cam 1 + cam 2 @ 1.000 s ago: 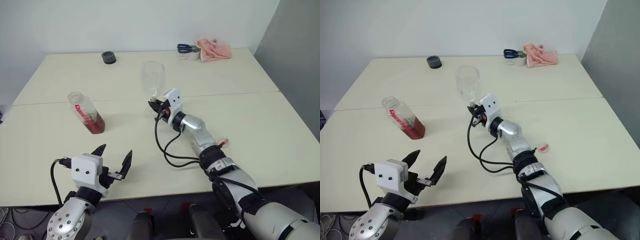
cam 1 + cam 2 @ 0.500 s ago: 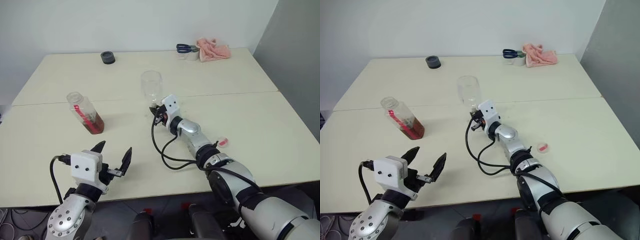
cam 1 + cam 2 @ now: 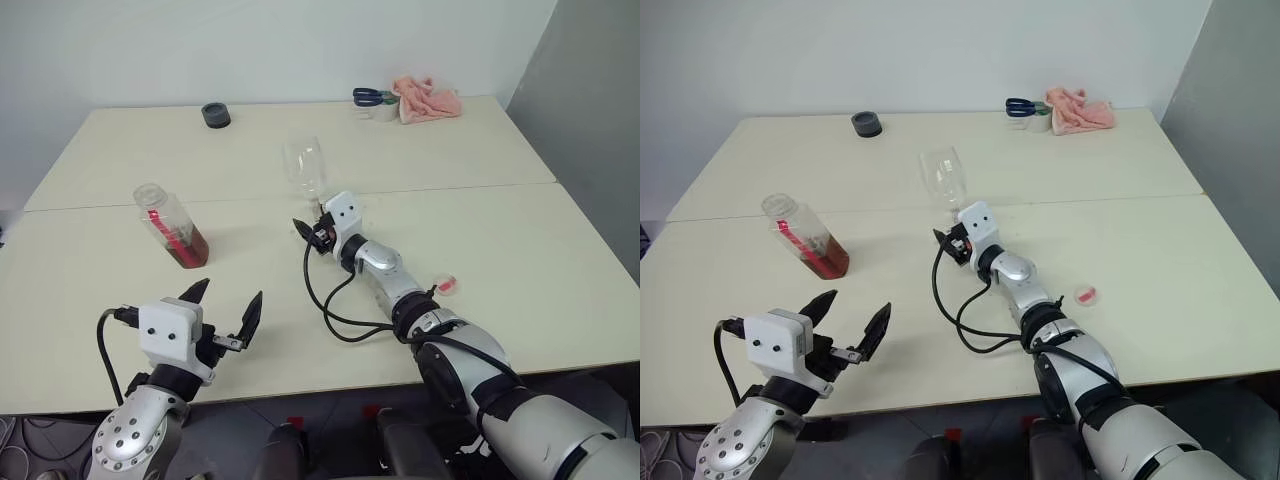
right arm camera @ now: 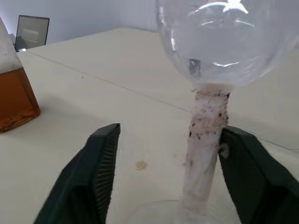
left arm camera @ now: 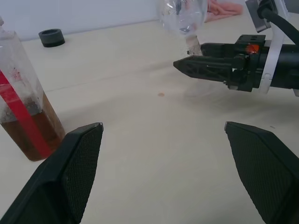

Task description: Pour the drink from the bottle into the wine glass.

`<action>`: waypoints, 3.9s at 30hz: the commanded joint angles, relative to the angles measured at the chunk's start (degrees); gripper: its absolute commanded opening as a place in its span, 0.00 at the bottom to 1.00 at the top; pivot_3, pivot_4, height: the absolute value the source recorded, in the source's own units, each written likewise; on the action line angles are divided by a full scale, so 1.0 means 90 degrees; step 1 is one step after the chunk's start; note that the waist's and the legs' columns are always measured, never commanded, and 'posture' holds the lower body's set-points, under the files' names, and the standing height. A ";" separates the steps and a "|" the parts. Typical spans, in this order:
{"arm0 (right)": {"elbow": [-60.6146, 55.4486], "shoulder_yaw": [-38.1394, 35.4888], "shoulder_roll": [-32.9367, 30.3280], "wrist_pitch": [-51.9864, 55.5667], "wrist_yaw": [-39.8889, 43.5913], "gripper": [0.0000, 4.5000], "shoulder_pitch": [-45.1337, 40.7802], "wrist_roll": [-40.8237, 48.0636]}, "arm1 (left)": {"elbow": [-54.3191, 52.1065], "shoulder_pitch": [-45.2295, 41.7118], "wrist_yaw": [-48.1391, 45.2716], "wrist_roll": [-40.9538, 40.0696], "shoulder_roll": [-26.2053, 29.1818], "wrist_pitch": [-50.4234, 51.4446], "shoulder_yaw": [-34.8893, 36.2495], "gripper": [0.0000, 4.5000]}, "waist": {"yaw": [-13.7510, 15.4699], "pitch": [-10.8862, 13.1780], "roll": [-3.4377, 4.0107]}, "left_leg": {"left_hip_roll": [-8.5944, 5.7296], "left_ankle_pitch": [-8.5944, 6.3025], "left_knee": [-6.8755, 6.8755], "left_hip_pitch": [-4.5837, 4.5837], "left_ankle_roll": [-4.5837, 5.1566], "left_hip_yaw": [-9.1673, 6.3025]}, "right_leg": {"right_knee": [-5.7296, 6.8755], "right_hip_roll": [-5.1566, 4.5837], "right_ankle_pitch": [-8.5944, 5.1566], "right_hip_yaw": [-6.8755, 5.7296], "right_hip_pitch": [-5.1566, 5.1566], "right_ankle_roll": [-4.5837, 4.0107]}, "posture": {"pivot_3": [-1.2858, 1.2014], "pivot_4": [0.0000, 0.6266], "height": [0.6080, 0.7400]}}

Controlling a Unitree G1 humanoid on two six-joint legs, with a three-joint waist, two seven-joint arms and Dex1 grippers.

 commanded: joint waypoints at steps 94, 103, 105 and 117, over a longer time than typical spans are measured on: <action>-0.3275 0.0262 -0.0972 0.2076 0.1700 0.62 0.1124 0.0617 | 0.0498 -0.0333 -0.0341 0.0185 0.0121 -0.0428 0.0168 1.00 | 0.0003 -0.0002 -0.0009 | 0.0002 0.0000 -0.0005 -0.0001 0.0000 -0.0001 | -0.0004 0.0002 -0.0001 0.0002 -0.0001 0.0001 | 0.52 0.24 1.00; -0.3226 0.0310 -0.0994 0.2132 0.1660 0.18 0.1079 0.0579 | 0.0479 -0.0360 -0.0300 0.0196 0.0103 -0.0414 0.0176 1.00 | 0.0004 -0.0002 -0.0009 | 0.0002 0.0000 -0.0005 -0.0001 0.0000 -0.0001 | -0.0004 0.0002 -0.0001 0.0002 -0.0001 0.0001 | 0.52 0.24 1.00; -0.3283 0.0284 -0.0997 0.2152 0.1743 0.29 0.1108 0.0640 | 0.0465 -0.0324 -0.0292 0.0196 0.0090 -0.0424 0.0189 1.00 | 0.0003 -0.0002 -0.0009 | 0.0002 0.0000 -0.0005 0.0000 0.0000 -0.0001 | -0.0004 0.0003 -0.0001 0.0002 -0.0001 0.0001 | 0.52 0.24 1.00; -0.3310 0.0368 -0.1035 0.2311 0.1661 0.99 0.1153 0.0574 | 0.0445 -0.0281 -0.0245 0.0194 0.0086 -0.0428 0.0173 1.00 | 0.0003 -0.0002 -0.0009 | 0.0002 0.0000 -0.0005 -0.0001 0.0000 -0.0001 | -0.0004 0.0002 -0.0001 0.0002 -0.0001 0.0001 | 0.52 0.24 1.00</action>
